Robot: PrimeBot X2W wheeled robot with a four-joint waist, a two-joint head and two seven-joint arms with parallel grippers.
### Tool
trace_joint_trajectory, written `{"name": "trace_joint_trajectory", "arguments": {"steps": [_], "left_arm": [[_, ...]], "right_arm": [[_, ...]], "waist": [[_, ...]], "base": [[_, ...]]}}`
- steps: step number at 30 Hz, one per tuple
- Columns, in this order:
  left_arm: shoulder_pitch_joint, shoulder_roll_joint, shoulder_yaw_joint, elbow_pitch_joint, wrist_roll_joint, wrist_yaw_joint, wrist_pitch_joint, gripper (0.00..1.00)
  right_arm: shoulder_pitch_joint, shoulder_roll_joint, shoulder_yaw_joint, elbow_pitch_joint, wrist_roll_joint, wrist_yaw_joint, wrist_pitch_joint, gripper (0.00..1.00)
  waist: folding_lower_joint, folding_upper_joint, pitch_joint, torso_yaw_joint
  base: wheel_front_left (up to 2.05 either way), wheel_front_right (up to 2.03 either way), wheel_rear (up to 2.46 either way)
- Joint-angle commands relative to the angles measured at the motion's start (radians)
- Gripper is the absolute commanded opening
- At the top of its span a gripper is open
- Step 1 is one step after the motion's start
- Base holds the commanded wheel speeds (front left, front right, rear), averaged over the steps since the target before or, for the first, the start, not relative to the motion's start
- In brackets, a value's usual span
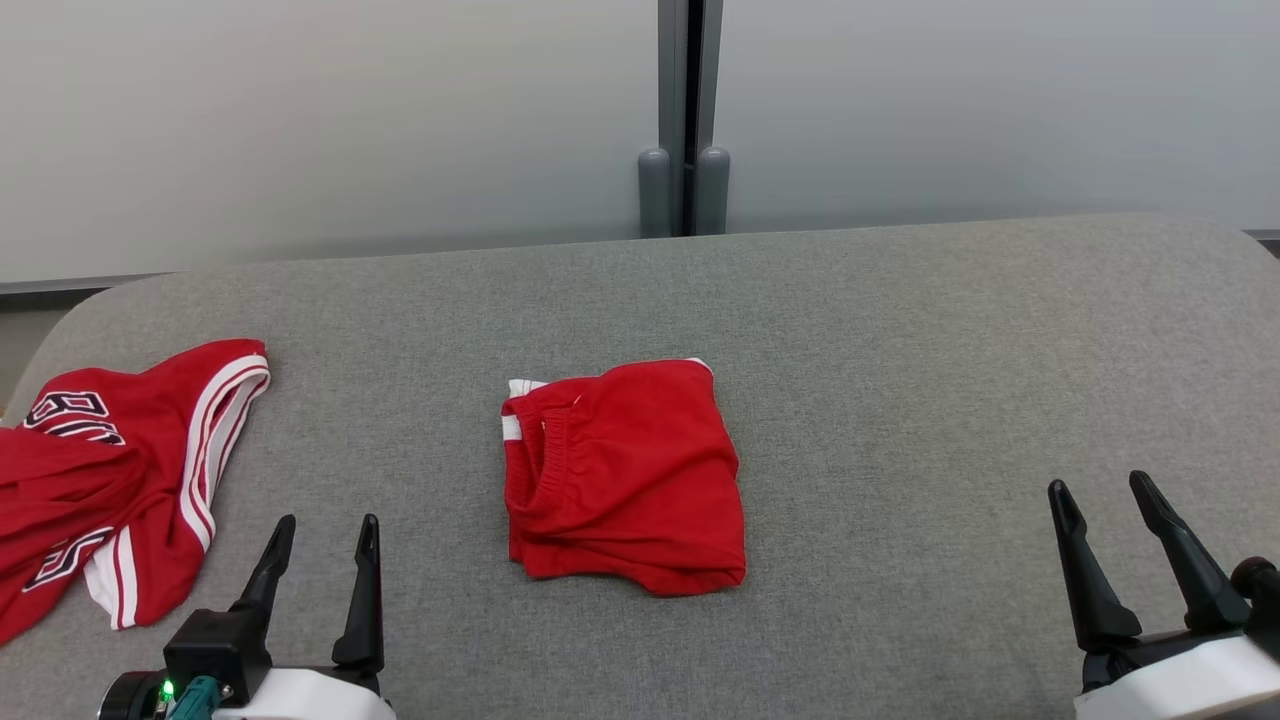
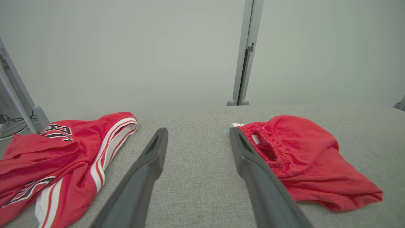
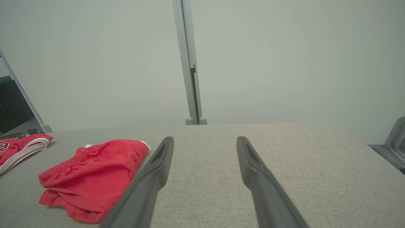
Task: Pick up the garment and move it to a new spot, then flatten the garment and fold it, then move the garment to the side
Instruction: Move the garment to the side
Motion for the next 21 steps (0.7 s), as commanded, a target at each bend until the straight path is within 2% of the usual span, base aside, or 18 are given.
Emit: {"name": "trace_joint_trajectory", "arguments": {"steps": [1, 7, 11, 15, 21], "left_arm": [[-0.008, 0.003, 0.001, 0.002, -0.006, 0.007, -0.002, 1.00], [-0.033, 0.000, -0.006, 0.002, -0.005, 0.008, -0.009, 1.00], [-0.075, -0.010, -0.016, -0.005, -0.001, 0.001, -0.021, 1.00], [-0.139, -0.028, -0.033, -0.003, 0.004, -0.011, -0.038, 1.00], [-0.260, -0.076, -0.071, 0.036, 0.004, -0.042, -0.065, 1.00]], "right_arm": [[-0.002, 0.000, -0.005, -0.001, -0.003, 0.000, 0.003, 1.00], [-0.011, -0.003, -0.009, -0.002, -0.004, 0.000, 0.009, 1.00], [-0.031, -0.007, -0.011, 0.012, 0.004, 0.000, 0.017, 1.00], [-0.076, -0.008, 0.000, 0.044, 0.016, 0.000, 0.026, 1.00], [-0.188, -0.006, 0.044, 0.160, 0.041, 0.000, 0.042, 1.00]], "waist": [[0.0000, 0.0000, 0.000, 0.001], [0.0000, 0.0000, 0.014, 0.018], [0.0000, 0.0000, 0.052, 0.056], [0.0000, 0.0000, 0.114, 0.121], [0.0000, 0.0000, 0.216, 0.243]], "base": [[0.00, 0.00, 0.00], [0.00, 0.00, 0.00], [0.00, 0.00, 0.00], [0.00, 0.00, 0.00], [0.00, 0.00, 0.00]]}}
